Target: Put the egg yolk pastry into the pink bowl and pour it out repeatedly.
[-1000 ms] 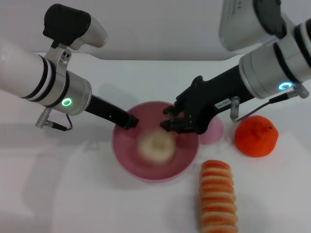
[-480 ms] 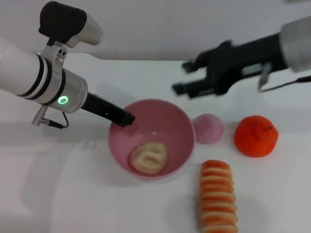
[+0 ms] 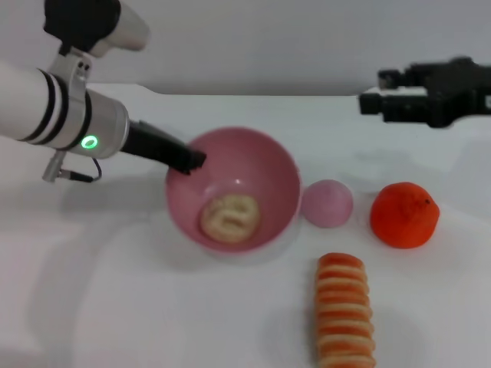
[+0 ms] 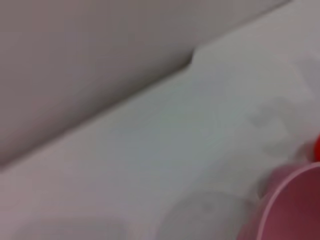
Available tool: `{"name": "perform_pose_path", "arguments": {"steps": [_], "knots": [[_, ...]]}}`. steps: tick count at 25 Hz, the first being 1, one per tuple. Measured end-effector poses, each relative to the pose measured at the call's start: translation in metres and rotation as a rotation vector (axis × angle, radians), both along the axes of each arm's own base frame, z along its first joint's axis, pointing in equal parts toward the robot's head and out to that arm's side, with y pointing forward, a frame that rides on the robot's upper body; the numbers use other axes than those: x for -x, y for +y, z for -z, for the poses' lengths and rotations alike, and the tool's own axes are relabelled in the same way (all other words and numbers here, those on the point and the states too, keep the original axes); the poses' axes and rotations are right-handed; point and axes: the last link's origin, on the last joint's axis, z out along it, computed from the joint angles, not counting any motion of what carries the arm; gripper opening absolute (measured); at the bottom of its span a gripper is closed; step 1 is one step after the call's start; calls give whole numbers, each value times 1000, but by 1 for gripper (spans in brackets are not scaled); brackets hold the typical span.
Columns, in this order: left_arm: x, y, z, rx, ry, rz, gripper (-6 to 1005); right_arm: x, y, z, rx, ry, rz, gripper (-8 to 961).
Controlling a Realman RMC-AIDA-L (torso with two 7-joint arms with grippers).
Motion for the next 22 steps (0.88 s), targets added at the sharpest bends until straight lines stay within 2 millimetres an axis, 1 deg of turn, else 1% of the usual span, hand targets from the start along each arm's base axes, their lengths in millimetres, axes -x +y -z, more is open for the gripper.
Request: {"name": "perform_pose_path", "arguments": {"steps": [1, 5, 8, 9, 10, 12, 15, 18, 22], "knots": [[-5, -1, -8, -67, -3, 77, 0, -12, -3, 0, -3, 33, 19, 620], [-13, -6, -15, -157, -5, 170, 0, -59, -23, 2, -45, 146, 85, 620], [-13, -12, -19, -240, 7, 258, 0, -91, -40, 7, -86, 187, 143, 620], [-13, -12, -19, -240, 7, 258, 0, -101, -44, 9, -95, 202, 167, 620], [-16, -23, -10, -316, 50, 414, 0, -112, -50, 13, -105, 220, 198, 620], [-18, -31, -2, -352, 77, 501, 0, -132, -60, 18, -129, 257, 254, 620], [-19, -46, 13, -455, 153, 689, 1, -154, -75, 21, -180, 278, 303, 619], [-19, -62, 33, -582, 226, 834, 1, -167, -87, 19, -220, 281, 334, 619], [-11, -75, 55, -724, 313, 946, 1, -176, -96, 13, -256, 291, 367, 619]]}}
